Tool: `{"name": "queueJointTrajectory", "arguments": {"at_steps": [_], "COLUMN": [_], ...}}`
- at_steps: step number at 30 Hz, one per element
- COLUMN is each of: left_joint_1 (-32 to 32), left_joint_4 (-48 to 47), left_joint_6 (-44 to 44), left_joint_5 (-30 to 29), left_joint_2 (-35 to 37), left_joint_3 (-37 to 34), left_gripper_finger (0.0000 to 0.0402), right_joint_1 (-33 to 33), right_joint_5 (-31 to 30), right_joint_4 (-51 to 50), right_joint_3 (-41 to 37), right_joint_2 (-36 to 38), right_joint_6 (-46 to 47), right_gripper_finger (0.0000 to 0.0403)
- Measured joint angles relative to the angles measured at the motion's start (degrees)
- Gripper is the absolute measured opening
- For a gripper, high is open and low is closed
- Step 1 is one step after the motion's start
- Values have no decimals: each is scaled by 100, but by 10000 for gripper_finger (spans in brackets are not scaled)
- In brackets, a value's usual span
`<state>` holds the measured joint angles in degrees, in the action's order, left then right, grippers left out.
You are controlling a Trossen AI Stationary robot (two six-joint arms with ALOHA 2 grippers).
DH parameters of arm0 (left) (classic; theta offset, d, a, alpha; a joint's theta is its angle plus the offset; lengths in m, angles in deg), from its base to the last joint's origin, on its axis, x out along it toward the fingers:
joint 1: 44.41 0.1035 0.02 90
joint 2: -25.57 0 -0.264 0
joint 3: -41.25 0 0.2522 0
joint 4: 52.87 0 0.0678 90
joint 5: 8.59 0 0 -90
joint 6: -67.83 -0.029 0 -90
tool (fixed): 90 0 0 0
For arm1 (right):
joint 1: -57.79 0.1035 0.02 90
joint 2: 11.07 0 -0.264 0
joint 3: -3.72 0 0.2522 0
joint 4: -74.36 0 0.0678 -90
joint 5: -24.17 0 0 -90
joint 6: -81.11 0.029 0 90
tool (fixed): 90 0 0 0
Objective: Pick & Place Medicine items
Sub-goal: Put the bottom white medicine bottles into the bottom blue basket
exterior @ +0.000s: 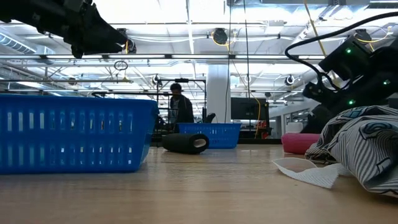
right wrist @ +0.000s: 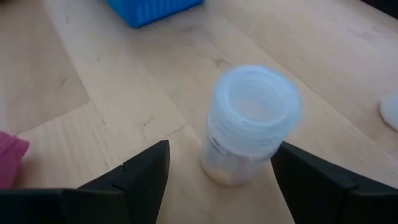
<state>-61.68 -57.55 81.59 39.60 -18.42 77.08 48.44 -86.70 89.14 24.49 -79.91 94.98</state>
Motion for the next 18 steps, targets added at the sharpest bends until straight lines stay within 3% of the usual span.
{"name": "queueJointTrajectory", "arguments": {"at_steps": [8,18], "left_joint_1": [0,0], "left_joint_4": [0,-2], "left_joint_6": [26,24], "left_joint_5": [11,-15], "left_joint_2": [0,0], "left_joint_3": [0,0], "left_gripper_finger": [212,212], "right_joint_1": [-49,-47], "right_joint_5": [9,-4], "right_joint_4": [413,905], "right_joint_3": [4,-2], "right_joint_2": [-416,-431], "right_joint_6": [7,-434], "right_gripper_finger": [224,127]}}
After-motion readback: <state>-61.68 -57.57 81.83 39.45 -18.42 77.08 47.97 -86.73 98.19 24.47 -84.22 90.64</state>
